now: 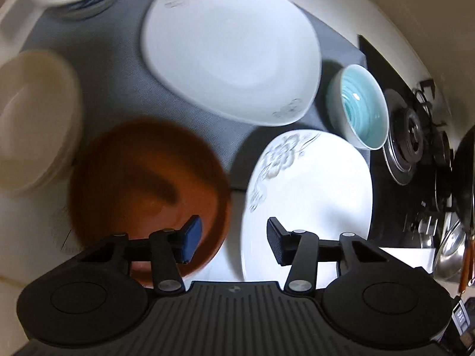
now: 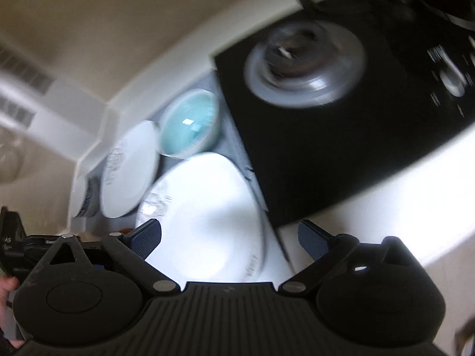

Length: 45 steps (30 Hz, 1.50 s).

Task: Organize plates and bowls

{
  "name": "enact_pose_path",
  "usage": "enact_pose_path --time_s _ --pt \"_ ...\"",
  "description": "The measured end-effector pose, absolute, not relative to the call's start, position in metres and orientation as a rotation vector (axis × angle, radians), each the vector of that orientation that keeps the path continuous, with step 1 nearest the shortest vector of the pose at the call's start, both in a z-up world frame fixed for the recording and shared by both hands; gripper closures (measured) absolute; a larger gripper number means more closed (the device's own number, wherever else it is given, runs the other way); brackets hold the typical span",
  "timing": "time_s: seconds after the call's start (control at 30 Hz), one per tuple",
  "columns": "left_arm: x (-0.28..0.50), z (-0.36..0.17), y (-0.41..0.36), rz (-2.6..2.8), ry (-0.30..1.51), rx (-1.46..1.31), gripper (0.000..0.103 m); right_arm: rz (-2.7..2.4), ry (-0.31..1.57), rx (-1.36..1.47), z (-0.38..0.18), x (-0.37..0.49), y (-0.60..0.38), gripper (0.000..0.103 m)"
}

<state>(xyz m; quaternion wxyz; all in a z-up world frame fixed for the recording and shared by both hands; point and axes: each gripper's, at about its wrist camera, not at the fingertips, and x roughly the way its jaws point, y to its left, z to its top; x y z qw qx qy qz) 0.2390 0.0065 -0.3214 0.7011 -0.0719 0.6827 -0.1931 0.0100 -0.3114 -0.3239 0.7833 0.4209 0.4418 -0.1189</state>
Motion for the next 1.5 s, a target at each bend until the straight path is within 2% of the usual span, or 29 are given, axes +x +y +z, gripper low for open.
enact_pose_path --time_s 0.17,0.3,0.4,0.5,0.57,0.73,0.83,0.87,0.9,0.93,0.97,1.0,1.07,1.13,1.3,1.5 --pt "0.245 -0.330 -0.011 -0.413 1.555 -0.145 0.053 -0.215 1.039 0.949 -0.345 0.023 -0.324 0.000" --pt "0.256 -0.332 -0.019 -0.355 1.543 -0.190 0.053 -0.111 1.017 0.936 -0.346 0.034 -0.330 0.000" --pt "0.260 -0.333 -0.037 -0.390 1.517 -0.166 0.066 -0.068 1.009 0.991 -0.360 0.038 -0.339 0.000" --pt "0.258 -0.332 -0.054 -0.404 1.472 -0.054 0.068 -0.052 0.976 1.072 -0.368 0.034 -0.347 0.000" --pt "0.256 -0.337 -0.063 -0.399 1.487 0.026 0.072 -0.068 0.989 1.080 -0.369 0.034 -0.349 0.000" --pt "0.256 -0.353 -0.065 -0.405 1.531 0.046 0.072 -0.026 0.983 1.078 -0.371 0.039 -0.351 0.000" --pt "0.254 -0.362 -0.065 -0.430 1.567 0.053 0.068 0.033 1.005 1.076 -0.381 0.048 -0.347 0.001" --pt "0.252 -0.361 -0.066 -0.434 1.559 0.066 0.068 0.046 1.010 1.065 -0.383 0.050 -0.345 0.003" --pt "0.251 -0.361 -0.067 -0.436 1.552 0.077 0.068 0.061 1.005 1.059 -0.385 0.052 -0.345 0.012" --pt "0.251 -0.360 -0.067 -0.437 1.549 0.084 0.068 0.073 1.002 1.063 -0.387 0.053 -0.345 0.027" --pt "0.250 -0.360 -0.066 -0.434 1.550 0.084 0.068 0.069 1.012 1.077 -0.391 0.053 -0.346 0.034" --pt "0.252 -0.360 -0.066 -0.430 1.556 0.080 0.068 0.067 1.014 1.092 -0.394 0.053 -0.347 0.047" --pt "0.253 -0.358 -0.065 -0.422 1.564 0.083 0.069 0.064 1.015 1.061 -0.396 0.053 -0.345 0.057" --pt "0.249 -0.356 -0.070 -0.430 1.551 0.112 0.071 0.059 1.027 1.001 -0.392 0.051 -0.344 0.074" --pt "0.241 -0.360 -0.075 -0.452 1.558 0.058 0.071 0.063 1.014 1.029 -0.396 0.037 -0.360 0.088" --pt "0.234 -0.369 -0.086 -0.446 1.555 0.055 0.071 0.039 1.026 1.041 -0.402 0.043 -0.366 0.086"
